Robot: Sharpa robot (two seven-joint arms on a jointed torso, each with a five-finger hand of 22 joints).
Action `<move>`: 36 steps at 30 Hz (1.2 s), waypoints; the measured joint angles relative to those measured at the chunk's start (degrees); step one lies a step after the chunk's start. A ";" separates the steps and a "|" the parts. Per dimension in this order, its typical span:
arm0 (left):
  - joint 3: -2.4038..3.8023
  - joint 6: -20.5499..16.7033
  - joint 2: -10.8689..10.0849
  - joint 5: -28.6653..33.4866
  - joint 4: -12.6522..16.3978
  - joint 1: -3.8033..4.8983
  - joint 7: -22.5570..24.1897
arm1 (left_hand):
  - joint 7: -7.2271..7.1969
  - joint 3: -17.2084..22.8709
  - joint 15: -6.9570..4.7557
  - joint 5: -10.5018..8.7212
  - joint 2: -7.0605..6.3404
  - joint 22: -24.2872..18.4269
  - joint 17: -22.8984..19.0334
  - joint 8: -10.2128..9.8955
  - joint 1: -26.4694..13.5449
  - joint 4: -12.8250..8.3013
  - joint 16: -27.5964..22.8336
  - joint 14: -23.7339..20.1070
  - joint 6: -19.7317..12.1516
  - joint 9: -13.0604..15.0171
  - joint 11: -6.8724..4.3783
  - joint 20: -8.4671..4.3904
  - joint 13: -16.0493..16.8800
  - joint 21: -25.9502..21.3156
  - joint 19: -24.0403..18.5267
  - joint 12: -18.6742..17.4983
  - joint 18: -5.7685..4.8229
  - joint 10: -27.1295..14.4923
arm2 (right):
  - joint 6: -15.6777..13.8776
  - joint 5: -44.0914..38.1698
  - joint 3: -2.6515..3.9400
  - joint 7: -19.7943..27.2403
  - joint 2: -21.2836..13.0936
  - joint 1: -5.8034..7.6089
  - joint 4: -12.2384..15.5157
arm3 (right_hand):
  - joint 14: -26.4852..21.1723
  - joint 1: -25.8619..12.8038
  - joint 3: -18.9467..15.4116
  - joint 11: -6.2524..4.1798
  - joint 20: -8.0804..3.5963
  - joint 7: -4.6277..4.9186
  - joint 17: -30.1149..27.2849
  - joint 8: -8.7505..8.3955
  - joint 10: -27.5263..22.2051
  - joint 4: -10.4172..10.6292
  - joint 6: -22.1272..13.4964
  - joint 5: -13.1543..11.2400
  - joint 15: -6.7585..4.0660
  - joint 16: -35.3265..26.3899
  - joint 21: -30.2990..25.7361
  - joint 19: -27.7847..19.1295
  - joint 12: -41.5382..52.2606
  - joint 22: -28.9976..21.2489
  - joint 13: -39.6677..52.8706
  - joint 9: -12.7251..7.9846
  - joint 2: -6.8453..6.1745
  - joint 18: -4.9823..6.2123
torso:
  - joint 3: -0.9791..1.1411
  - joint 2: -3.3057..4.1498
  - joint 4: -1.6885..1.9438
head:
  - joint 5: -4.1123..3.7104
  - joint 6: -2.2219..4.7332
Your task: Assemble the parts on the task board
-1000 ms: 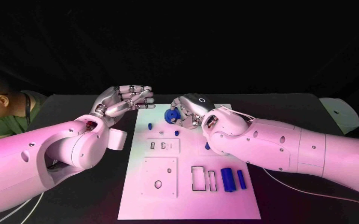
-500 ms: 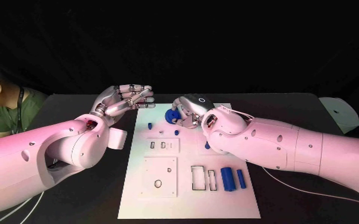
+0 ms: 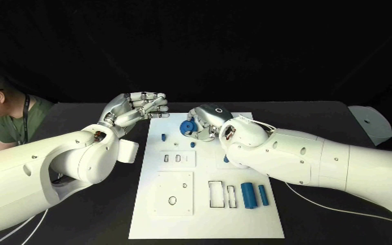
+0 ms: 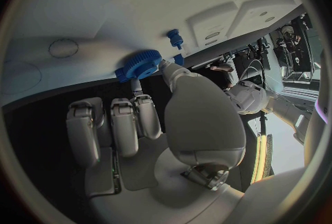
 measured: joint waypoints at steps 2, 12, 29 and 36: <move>0.00 0.00 -0.01 0.00 0.00 0.00 -0.01 | 0.00 0.00 0.00 0.00 0.00 0.00 0.00 0.00 0.00 0.00 0.00 0.00 0.00 0.00 0.00 0.00 0.00 0.00 0.00 0.00 0.00 0.00 | 0.22 0.08 0.00 -0.01 0.01 0.00 -0.10 | -0.09 -0.69 -1.15 0.13 0.37 0.11 0.00 -0.56 -0.01 1.14 -0.11 0.00 0.09 0.00 0.00 0.01 -0.01 0.00 0.00 -0.24 0.69 0.00 | 0.00 0.00 0.00 | 0.02 0.02; 0.00 -0.01 -0.04 0.00 0.02 0.00 -0.03 | 0.00 0.00 0.00 0.00 0.00 0.00 -0.01 0.00 0.00 0.00 0.00 0.00 0.00 0.00 0.00 0.00 0.00 0.00 0.00 0.00 0.00 0.00 | 1.42 0.49 0.10 -0.10 -0.02 0.15 -0.15 | -0.09 -4.31 -2.69 0.13 0.37 0.13 -0.01 -1.08 -0.01 2.02 0.91 2.70 0.09 0.00 0.00 0.01 -0.01 -0.01 -0.01 -0.61 2.80 0.00 | -0.01 0.00 0.03 | 0.02 0.07; 0.00 -0.03 -0.12 0.00 0.02 0.00 -0.05 | 0.00 0.00 0.00 0.00 0.00 0.01 -0.01 0.00 0.00 0.00 0.00 0.00 0.00 0.01 0.00 0.00 0.00 0.00 0.00 0.01 0.00 0.00 | 2.61 0.90 0.03 -0.50 -1.70 0.09 0.85 | -0.09 -4.67 -2.68 0.12 0.36 -0.26 -0.01 -1.18 0.00 2.01 2.10 4.74 0.08 0.00 0.00 0.00 0.00 -0.02 -0.02 -0.58 3.16 0.00 | -0.01 0.00 0.01 | -0.02 0.05; 0.00 -0.04 -0.24 0.00 -0.03 0.00 -0.05 | 0.00 -0.01 0.00 0.00 0.00 0.01 -0.02 0.00 0.00 0.00 0.00 0.00 0.00 0.01 0.00 0.00 0.00 0.00 0.00 0.01 0.00 0.00 | 0.39 1.02 -0.03 -0.31 -4.68 0.01 3.61 | -0.09 -4.67 -2.25 -0.09 0.36 -0.59 -0.02 -1.17 0.22 1.58 2.49 6.02 0.08 0.00 0.00 0.00 0.24 -0.02 -0.02 -0.54 3.16 0.00 | 0.02 -0.01 0.01 | 0.07 0.03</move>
